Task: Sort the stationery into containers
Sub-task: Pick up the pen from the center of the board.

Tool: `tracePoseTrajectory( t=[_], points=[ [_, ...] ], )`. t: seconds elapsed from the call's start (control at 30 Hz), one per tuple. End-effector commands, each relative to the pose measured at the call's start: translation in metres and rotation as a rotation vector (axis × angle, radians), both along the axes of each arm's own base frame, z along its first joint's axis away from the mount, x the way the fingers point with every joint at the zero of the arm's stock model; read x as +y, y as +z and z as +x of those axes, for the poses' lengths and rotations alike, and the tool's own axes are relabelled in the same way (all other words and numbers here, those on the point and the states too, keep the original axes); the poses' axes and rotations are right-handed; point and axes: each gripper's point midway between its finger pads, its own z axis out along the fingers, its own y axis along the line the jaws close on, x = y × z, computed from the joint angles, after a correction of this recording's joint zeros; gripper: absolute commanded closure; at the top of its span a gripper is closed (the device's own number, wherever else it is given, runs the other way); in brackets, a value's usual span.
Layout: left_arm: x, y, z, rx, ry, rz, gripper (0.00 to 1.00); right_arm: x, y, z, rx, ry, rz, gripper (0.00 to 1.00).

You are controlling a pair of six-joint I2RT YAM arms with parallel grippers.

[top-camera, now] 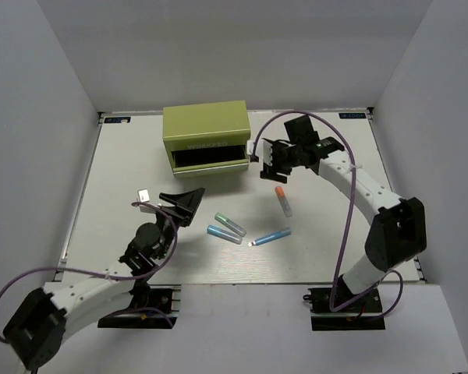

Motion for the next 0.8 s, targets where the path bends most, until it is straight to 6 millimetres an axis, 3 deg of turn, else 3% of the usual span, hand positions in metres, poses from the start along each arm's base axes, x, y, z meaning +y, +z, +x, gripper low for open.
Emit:
tracePoseTrajectory(
  t=[0.0, 0.03, 0.07, 0.1, 0.13, 0.17, 0.2, 0.27, 0.3, 0.47, 0.77],
  points=[
    [0.003, -0.035, -0.008, 0.127, -0.034, 0.292, 0.11, -0.01, 0.006, -0.042, 0.056, 0.085, 0.045, 0.28],
    [0.007, -0.033, -0.009, 0.135, -0.026, 0.345, 0.09, -0.012, 0.0, -0.055, 0.077, 0.128, 0.044, 0.28],
    [0.014, -0.051, -0.015, 0.21, -0.039, 0.455, 0.08, -0.009, 0.011, -0.072, 0.06, 0.214, 0.093, 0.3],
    [0.016, -0.03, -0.012, 0.184, -0.027, 0.508, 0.08, -0.02, -0.01, -0.097, 0.132, 0.267, 0.052, 0.3],
    [0.02, -0.03, -0.012, 0.203, -0.021, 0.558, 0.08, -0.025, -0.023, -0.115, 0.171, 0.302, 0.041, 0.3],
    [0.03, -0.044, -0.016, 0.279, -0.013, 0.64, 0.06, -0.027, -0.024, -0.129, 0.165, 0.367, 0.041, 0.32],
    [0.03, -0.027, -0.014, 0.281, -0.001, 0.644, 0.02, -0.029, -0.029, -0.14, 0.198, 0.376, 0.045, 0.32],
    [0.037, -0.039, -0.017, 0.365, -0.002, 0.736, 0.01, -0.035, -0.048, -0.158, 0.272, 0.401, 0.037, 0.35],
    [0.037, -0.027, -0.013, 0.363, 0.009, 0.737, 0.01, -0.038, -0.056, -0.167, 0.315, 0.409, 0.028, 0.35],
    [0.041, -0.023, -0.013, 0.399, 0.003, 0.818, 0.01, -0.038, -0.085, -0.175, 0.395, 0.397, 0.007, 0.35],
    [0.067, -0.036, -0.039, 0.487, 0.023, 0.834, 0.01, -0.036, -0.137, -0.166, 0.397, 0.338, -0.116, 0.36]
  ],
)
